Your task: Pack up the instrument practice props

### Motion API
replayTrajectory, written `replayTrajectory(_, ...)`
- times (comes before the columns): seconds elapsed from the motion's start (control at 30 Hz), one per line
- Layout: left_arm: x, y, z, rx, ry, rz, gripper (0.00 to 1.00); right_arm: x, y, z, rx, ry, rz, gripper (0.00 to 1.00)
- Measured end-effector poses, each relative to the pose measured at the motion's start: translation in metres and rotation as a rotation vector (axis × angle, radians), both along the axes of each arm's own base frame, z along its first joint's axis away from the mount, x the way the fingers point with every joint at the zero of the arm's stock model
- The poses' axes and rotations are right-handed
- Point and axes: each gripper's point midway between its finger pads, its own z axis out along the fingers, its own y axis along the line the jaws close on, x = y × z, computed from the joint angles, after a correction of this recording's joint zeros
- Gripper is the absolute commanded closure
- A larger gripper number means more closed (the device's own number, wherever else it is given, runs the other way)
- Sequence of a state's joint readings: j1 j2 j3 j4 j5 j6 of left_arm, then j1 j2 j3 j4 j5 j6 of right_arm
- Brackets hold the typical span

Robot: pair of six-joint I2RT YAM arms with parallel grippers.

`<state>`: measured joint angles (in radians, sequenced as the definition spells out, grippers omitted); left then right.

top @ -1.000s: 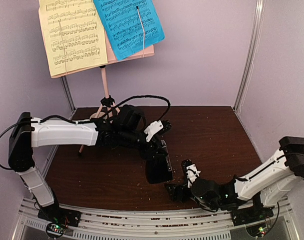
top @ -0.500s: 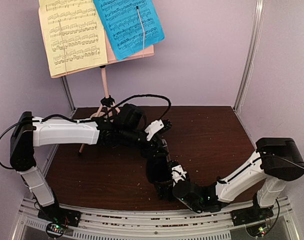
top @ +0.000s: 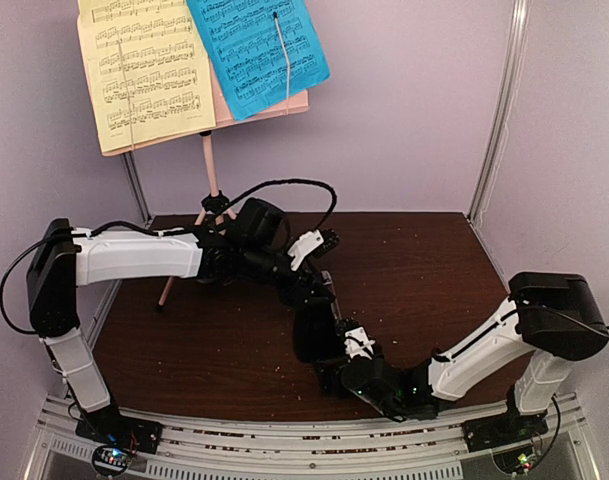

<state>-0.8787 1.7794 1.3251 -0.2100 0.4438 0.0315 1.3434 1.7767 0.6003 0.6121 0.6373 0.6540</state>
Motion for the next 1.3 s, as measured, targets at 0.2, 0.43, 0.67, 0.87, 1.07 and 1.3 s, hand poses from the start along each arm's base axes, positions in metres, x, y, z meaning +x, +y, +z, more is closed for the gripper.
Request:
replayTrajectory(0.2, -0.001, 0.000, 0.001, -0.009, 0.026, -0.015, 0.61, -0.003, -0.012, 0.009, -0.003, -0.008, 0.008, 0.00)
replayTrajectory(0.43, -0.001, -0.001, 0.002, -0.020, 0.052, 0.000, 0.63, -0.013, -0.038, 0.017, 0.003, -0.021, 0.056, 0.00)
replayTrajectory(0.67, -0.004, -0.002, 0.003, -0.034, 0.103, 0.009, 0.63, -0.018, -0.037, 0.018, 0.005, -0.033, 0.103, 0.00)
replayTrajectory(0.87, -0.007, -0.003, 0.003, -0.040, 0.119, 0.005, 0.63, -0.014, -0.016, 0.007, -0.016, -0.031, 0.121, 0.00)
replayTrajectory(1.07, -0.007, -0.004, 0.003, -0.041, 0.121, 0.006, 0.63, -0.012, -0.001, 0.003, -0.025, -0.029, 0.129, 0.00)
replayTrajectory(1.3, -0.008, -0.004, 0.003, -0.042, 0.123, 0.006, 0.62, -0.008, 0.003, 0.001, -0.051, -0.031, 0.112, 0.07)
